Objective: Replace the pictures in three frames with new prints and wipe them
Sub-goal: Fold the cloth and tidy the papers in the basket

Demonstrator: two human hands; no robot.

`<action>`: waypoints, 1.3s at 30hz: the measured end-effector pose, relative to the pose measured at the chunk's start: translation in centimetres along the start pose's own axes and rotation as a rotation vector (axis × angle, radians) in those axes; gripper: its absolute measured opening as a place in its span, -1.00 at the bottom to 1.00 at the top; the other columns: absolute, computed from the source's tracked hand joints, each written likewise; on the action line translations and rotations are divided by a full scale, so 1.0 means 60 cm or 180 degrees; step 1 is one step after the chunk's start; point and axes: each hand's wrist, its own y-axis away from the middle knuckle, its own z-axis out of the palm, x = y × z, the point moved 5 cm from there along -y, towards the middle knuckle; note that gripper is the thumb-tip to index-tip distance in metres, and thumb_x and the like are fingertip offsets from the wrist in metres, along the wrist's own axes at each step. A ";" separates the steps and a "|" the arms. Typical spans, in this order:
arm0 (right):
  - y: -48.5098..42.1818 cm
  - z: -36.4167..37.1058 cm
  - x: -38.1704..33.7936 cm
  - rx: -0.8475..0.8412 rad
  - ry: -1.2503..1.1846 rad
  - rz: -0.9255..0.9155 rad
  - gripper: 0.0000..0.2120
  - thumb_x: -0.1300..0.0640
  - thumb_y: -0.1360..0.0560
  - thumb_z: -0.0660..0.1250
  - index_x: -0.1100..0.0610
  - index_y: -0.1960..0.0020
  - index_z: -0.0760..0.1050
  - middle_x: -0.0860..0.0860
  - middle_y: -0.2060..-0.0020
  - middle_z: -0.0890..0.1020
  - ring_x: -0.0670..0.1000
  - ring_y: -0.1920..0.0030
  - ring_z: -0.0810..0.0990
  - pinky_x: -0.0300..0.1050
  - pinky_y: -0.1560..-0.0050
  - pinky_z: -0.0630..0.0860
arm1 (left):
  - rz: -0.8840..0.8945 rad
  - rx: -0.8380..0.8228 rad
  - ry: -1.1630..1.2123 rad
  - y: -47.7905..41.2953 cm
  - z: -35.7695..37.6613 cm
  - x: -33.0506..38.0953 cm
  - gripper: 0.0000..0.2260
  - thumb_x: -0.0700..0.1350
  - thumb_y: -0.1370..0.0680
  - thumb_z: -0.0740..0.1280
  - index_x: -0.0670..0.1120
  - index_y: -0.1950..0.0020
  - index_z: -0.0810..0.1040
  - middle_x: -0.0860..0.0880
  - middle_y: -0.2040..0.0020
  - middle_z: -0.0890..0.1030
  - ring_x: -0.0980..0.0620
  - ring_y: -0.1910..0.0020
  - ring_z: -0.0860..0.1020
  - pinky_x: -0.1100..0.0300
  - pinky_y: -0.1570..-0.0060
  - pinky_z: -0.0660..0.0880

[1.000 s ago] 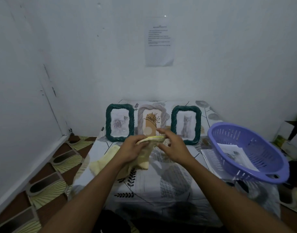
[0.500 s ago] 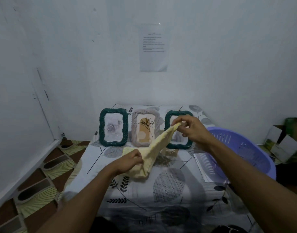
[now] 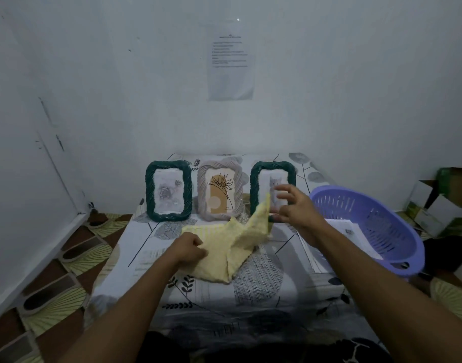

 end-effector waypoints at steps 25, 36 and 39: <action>0.010 0.075 0.037 0.0097 0.0518 0.0260 -0.89 0.16 -0.57 0.31 0.19 -0.01 0.56 0.12 0.06 0.66 0.07 0.06 0.64 -0.11 0.11 0.58 | 0.0228 0.0329 0.2802 0.063 -0.111 -0.051 -0.84 -0.31 -0.56 0.25 -0.16 -0.07 0.57 -0.16 0.08 0.51 -0.04 0.16 0.45 0.11 0.17 0.41; -0.016 -0.051 -0.096 0.0618 0.0747 0.0075 -0.76 0.09 -0.50 0.42 0.13 -0.11 0.48 0.11 -0.03 0.55 0.07 0.03 0.51 -0.16 0.30 0.35 | 0.0928 0.0624 0.1455 0.063 -0.180 0.097 -0.79 -0.37 -0.43 0.43 -0.13 0.02 0.64 -0.12 -0.08 0.54 -0.13 -0.06 0.55 0.00 0.00 0.61; -0.005 -0.071 -0.122 0.0324 0.0856 0.0098 -0.73 0.09 -0.50 0.42 0.04 -0.17 0.48 0.13 -0.01 0.57 0.06 0.06 0.48 -0.14 0.28 0.31 | 0.1224 0.1099 0.0763 0.058 -0.207 0.122 -0.90 -0.31 -0.43 0.45 -0.17 0.08 0.67 -0.11 -0.02 0.52 -0.13 -0.02 0.53 -0.01 -0.07 0.56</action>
